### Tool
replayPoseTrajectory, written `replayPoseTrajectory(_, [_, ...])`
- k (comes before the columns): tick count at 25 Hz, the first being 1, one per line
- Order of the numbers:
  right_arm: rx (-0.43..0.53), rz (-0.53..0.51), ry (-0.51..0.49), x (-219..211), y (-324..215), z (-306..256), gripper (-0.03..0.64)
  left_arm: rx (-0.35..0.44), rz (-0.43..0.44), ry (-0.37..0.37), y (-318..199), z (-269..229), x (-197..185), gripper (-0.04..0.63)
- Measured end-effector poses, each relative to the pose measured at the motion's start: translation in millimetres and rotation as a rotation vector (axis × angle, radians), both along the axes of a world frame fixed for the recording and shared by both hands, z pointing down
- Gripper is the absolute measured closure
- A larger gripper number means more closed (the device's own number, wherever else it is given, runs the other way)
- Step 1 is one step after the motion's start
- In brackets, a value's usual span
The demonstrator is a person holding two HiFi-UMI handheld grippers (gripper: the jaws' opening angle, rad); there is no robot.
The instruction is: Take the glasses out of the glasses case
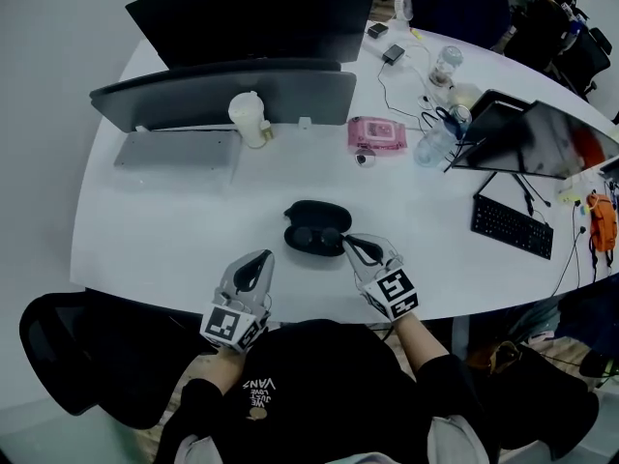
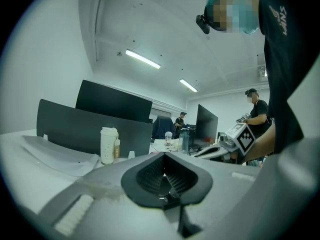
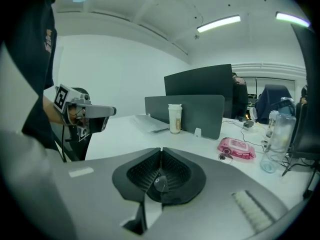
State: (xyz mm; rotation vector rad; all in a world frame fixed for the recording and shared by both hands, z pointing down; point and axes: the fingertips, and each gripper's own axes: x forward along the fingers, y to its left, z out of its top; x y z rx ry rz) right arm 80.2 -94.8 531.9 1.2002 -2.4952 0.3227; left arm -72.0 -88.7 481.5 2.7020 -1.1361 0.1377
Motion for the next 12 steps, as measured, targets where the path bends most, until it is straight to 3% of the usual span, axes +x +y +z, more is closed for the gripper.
replayPoseTrajectory(12, [-0.074,-0.13,0.1,-12.3,-11.6,41.1,0.546,-0.017,-0.065,-0.01,-1.2,8.0,-5.4,0.595])
